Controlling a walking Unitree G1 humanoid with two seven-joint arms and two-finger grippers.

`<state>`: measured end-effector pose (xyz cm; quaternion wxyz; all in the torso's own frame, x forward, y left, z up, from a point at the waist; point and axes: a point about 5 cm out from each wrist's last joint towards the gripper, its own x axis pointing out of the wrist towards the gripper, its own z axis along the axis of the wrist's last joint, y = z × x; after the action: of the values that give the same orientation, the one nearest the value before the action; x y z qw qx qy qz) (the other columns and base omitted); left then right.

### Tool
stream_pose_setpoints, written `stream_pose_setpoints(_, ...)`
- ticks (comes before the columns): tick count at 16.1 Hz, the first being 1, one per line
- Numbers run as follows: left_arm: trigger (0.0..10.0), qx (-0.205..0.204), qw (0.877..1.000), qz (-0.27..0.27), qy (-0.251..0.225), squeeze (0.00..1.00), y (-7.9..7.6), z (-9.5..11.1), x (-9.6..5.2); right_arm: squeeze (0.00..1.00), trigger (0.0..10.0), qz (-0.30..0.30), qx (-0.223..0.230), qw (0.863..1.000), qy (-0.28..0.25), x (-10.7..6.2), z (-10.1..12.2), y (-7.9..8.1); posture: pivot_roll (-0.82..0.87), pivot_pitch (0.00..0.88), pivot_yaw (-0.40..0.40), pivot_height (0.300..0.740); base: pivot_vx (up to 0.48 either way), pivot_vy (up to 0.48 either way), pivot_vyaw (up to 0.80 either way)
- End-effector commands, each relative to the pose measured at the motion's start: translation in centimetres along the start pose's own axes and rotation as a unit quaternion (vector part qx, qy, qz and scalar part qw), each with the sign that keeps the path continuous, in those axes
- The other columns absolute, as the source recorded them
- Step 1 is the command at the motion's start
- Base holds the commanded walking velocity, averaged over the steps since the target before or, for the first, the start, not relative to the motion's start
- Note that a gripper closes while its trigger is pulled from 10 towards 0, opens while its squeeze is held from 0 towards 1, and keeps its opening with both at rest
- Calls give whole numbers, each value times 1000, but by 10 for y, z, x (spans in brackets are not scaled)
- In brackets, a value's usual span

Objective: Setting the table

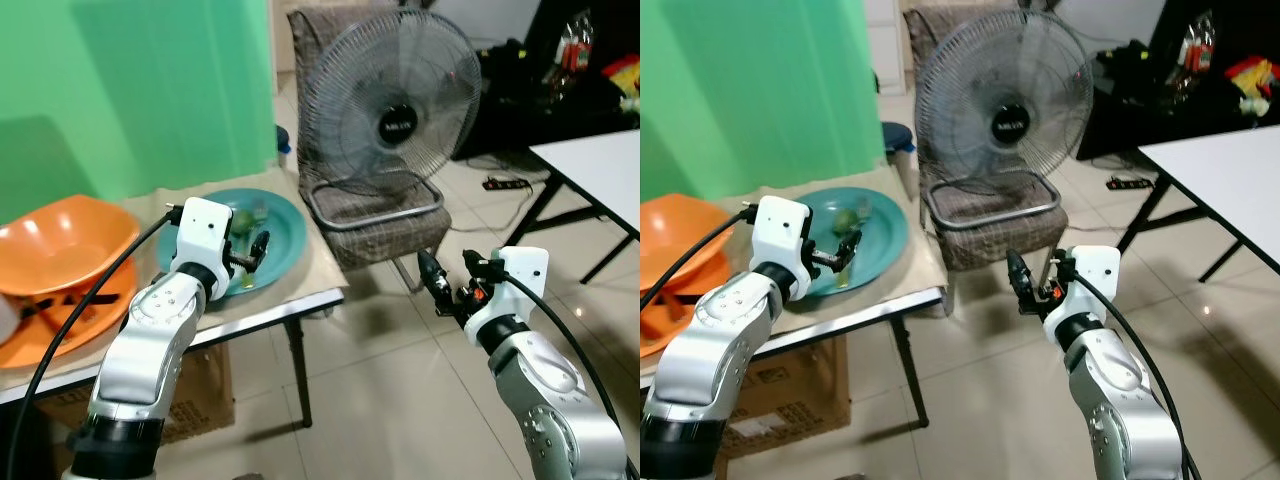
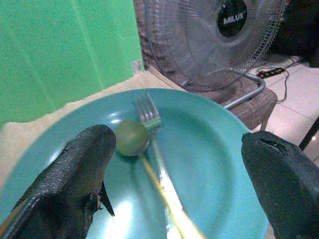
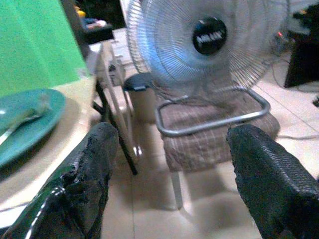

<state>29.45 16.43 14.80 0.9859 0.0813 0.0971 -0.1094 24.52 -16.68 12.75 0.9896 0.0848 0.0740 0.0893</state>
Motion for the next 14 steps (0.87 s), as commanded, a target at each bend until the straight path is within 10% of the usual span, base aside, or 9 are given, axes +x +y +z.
stream_pose_setpoints(1,10000,-5,1000,9,4,1000,6,1,1,0,10000,0,-3,1000,-8,2,4,-1,-7,0,45,740,0,0,0)
stream_pose_setpoints(6,10000,12,1000,16,-6,1000,12,3,0,0,10000,0,10,1000,-5,-6,-3,-1,-16,0,55,740,0,0,0)
stream_pose_setpoints(8,10000,16,1000,17,-1,467,11,0,-1,0,10000,-4,15,1000,-2,-6,-6,1,-15,0,50,740,0,0,0)
stream_pose_setpoints(9,10000,16,1000,23,7,0,11,-3,-3,0,10000,-4,18,1000,-2,-7,-7,1,-12,0,38,740,0,0,0)
stream_pose_setpoints(10,10000,8,999,42,12,0,16,-6,-3,0,10000,4,16,1000,-1,-6,-7,3,-8,0,32,740,0,0,0)
stream_pose_setpoints(11,10000,-8,998,55,13,1000,21,-6,-5,0,10000,19,11,1000,-1,-5,-6,4,-1,0,22,740,0,0,0)
stream_pose_setpoints(14,10000,-15,999,41,-1,1000,19,-4,-10,0,10000,27,10,1000,0,-6,-7,1,12,0,12,740,0,0,0)
